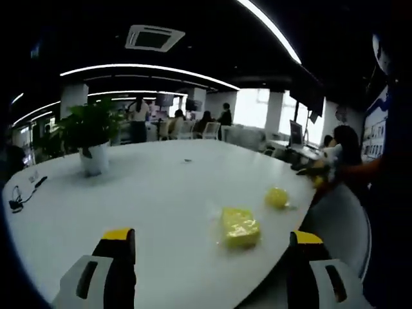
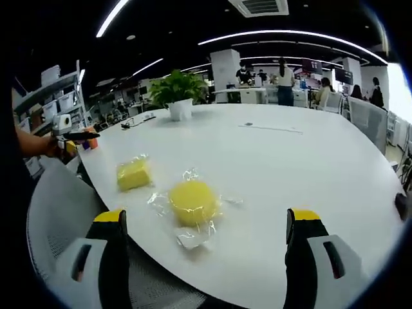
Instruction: Compare the silicone blocks by pressing each to a similar depth, holding the contact briefly, and releasing to observe deformation and rebound differences across the visible hardness samples.
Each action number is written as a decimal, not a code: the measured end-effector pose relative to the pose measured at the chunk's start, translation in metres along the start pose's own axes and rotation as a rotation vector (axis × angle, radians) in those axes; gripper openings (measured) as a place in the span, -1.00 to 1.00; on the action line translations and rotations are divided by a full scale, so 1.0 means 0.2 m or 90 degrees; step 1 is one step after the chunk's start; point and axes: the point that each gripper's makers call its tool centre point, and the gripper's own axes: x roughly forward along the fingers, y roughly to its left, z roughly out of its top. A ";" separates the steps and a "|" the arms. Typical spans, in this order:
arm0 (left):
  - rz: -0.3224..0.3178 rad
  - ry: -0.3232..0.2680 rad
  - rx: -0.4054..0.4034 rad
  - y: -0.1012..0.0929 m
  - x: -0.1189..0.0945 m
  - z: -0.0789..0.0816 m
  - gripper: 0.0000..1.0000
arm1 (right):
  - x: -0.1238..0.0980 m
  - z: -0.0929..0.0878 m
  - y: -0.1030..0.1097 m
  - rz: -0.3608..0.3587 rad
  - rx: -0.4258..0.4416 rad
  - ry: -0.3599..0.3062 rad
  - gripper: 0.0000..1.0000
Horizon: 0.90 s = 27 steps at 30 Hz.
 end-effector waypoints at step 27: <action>0.058 0.001 -0.059 0.04 0.12 -0.08 1.00 | -0.06 -0.07 -0.06 -0.025 -0.009 0.016 0.93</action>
